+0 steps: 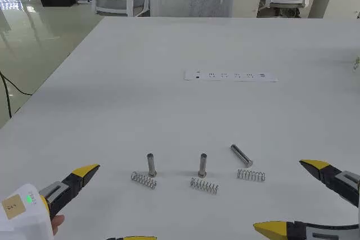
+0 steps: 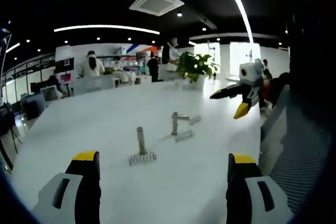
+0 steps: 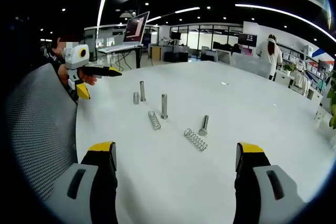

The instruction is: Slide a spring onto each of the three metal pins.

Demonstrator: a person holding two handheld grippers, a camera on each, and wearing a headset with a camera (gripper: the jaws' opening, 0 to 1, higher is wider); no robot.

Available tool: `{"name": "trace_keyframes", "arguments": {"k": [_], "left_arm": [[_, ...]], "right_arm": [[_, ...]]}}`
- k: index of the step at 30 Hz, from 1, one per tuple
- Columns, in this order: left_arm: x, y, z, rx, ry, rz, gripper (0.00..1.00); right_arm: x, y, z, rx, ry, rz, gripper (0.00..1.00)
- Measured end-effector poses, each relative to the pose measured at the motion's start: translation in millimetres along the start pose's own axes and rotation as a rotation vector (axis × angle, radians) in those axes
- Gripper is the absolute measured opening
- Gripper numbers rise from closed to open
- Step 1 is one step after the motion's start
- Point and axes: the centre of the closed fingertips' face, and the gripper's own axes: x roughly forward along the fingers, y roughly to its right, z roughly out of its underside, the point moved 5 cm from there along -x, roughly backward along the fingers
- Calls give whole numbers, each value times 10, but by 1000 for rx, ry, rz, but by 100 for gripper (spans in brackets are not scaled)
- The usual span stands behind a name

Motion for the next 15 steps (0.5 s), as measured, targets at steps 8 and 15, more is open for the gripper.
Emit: {"name": "trace_keyframes", "arguments": {"k": [8,15], "left_arm": [[4,8,-5,10,-4,9,98],[5,4,1,14,-1,14,98]], "right_arm": [[-3,-3,-11,-3,1,1,95],[-13,-10,-28,-6,3,3,95]]}}
